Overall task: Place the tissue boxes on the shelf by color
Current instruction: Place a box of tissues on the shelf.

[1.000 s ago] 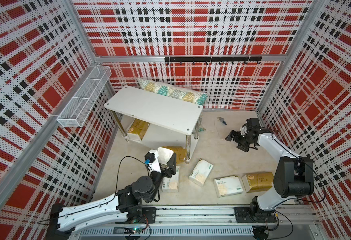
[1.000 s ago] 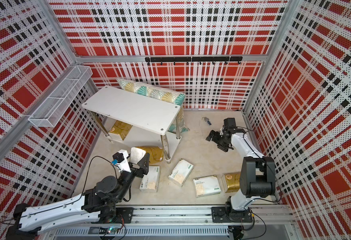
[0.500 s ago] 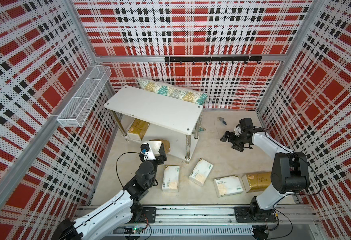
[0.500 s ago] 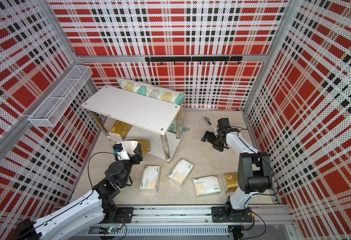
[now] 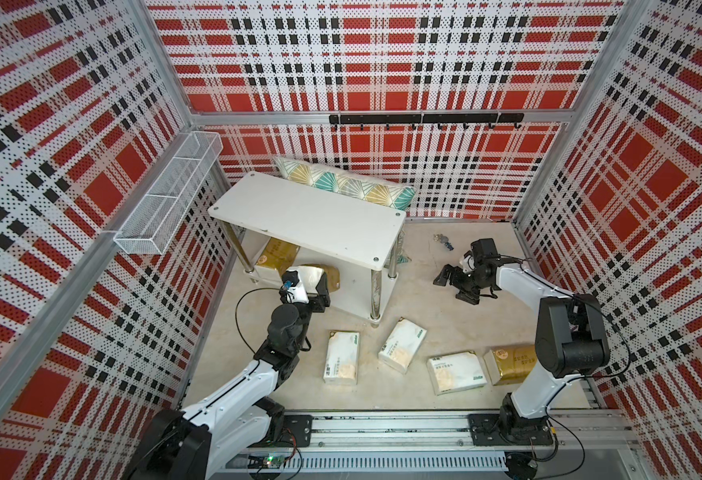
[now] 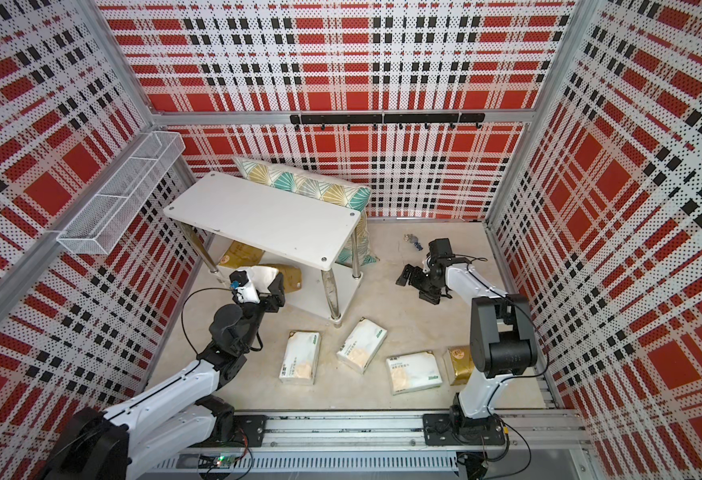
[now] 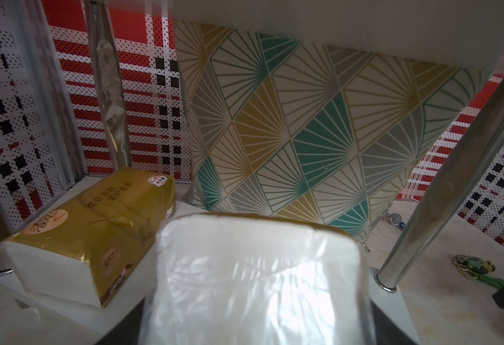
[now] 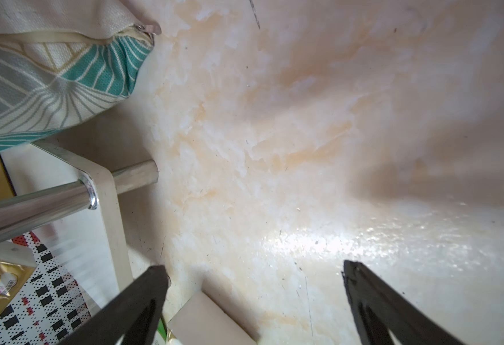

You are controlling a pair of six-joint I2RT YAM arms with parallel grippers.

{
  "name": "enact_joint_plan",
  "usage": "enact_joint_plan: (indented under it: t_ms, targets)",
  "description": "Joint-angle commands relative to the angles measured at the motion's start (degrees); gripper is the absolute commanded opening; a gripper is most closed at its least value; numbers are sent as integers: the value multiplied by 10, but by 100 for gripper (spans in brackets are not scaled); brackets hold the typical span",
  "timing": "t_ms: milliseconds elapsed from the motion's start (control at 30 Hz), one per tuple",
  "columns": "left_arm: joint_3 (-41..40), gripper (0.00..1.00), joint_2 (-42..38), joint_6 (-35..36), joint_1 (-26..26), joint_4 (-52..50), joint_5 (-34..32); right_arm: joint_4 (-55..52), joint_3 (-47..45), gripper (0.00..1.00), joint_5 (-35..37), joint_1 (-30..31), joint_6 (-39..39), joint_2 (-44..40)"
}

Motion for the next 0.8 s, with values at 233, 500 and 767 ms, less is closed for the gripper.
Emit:
enact_joint_plan:
  t_ms: [233, 500, 767]
  targets:
    - [11, 79, 61, 6, 69, 60, 98, 9, 13, 100, -9, 5, -3, 3]
    - [29, 78, 103, 1, 78, 22, 115, -3, 26, 100, -9, 7, -9, 5]
    - [88, 77, 100, -11, 53, -133, 54, 2, 32, 100, -11, 11, -5, 12]
